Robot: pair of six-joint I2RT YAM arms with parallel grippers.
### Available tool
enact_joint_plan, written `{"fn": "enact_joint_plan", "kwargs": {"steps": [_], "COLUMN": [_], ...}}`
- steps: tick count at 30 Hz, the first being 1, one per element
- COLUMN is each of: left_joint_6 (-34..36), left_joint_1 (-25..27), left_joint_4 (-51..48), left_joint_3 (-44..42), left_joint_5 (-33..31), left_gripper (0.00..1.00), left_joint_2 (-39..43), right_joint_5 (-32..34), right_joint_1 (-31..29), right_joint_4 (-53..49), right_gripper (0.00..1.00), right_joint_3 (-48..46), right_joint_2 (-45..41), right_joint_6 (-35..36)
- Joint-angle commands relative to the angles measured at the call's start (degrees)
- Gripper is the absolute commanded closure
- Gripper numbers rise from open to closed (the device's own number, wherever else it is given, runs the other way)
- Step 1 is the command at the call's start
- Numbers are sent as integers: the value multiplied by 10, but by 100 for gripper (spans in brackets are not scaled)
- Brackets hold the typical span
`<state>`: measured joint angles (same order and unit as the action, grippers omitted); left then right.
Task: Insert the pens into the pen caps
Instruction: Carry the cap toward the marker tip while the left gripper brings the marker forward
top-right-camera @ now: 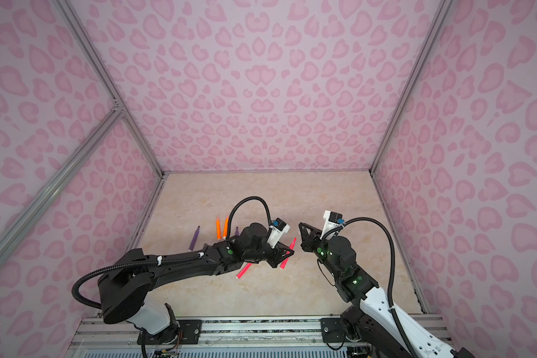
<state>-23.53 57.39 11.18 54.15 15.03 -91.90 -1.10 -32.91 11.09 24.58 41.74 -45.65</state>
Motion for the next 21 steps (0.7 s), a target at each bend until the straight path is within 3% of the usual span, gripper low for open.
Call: {"fn": "enact_joint_plan", "kwargs": {"steps": [1,16,21], "left_joint_6": [0,6,12], "left_joint_1": [0,0,0], "left_joint_4": [9,6,1], "left_joint_3": [5,-5,-5], "left_joint_5": [5,-10,-20], "left_gripper": [97,97,97], "left_joint_2": [-1,23,27], "right_joint_5": [-3,88,87], "right_joint_1": [-4,-40,-46], "right_joint_4": [40,66,64], "right_gripper": [100,100,100], "right_joint_3": [2,-36,-31], "right_joint_2": [17,18,31], "right_joint_6": [-2,-27,-35]}}
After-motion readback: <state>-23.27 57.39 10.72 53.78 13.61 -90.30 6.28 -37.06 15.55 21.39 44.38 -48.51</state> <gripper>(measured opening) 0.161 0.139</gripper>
